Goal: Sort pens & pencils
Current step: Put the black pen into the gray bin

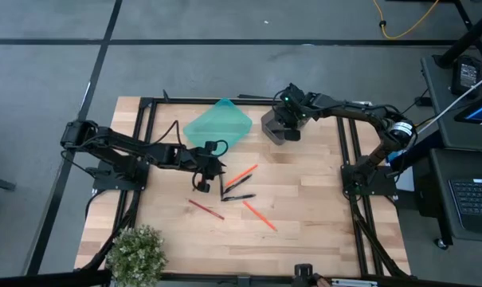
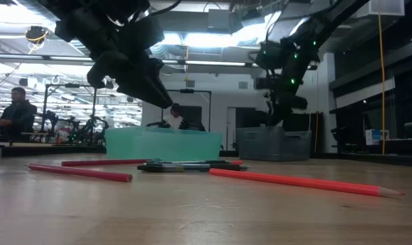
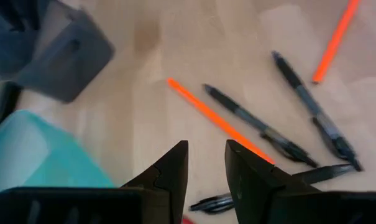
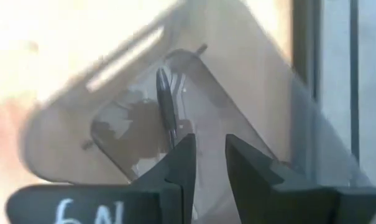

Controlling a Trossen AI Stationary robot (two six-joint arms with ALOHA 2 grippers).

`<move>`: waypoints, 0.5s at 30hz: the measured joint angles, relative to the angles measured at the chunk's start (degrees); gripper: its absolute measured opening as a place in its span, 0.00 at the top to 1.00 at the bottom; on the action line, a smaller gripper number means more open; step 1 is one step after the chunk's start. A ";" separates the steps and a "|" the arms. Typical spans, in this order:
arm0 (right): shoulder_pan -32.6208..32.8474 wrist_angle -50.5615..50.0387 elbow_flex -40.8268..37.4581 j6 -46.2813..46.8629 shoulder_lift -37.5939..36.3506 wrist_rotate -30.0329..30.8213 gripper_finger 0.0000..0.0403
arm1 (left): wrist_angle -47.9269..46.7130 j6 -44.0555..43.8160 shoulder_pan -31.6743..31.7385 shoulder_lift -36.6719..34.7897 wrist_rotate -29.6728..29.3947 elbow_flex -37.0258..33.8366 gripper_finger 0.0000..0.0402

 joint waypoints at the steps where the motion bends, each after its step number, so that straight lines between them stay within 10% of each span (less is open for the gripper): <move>1: 0.59 -0.61 0.57 1.30 -0.52 0.25 0.78 | 0.04 0.10 0.02 -0.31 -1.26 0.00 0.75; 15: 12.20 -7.85 4.86 14.92 -4.83 -0.13 0.79 | -0.58 -5.46 -0.63 -16.57 -3.10 -7.62 0.75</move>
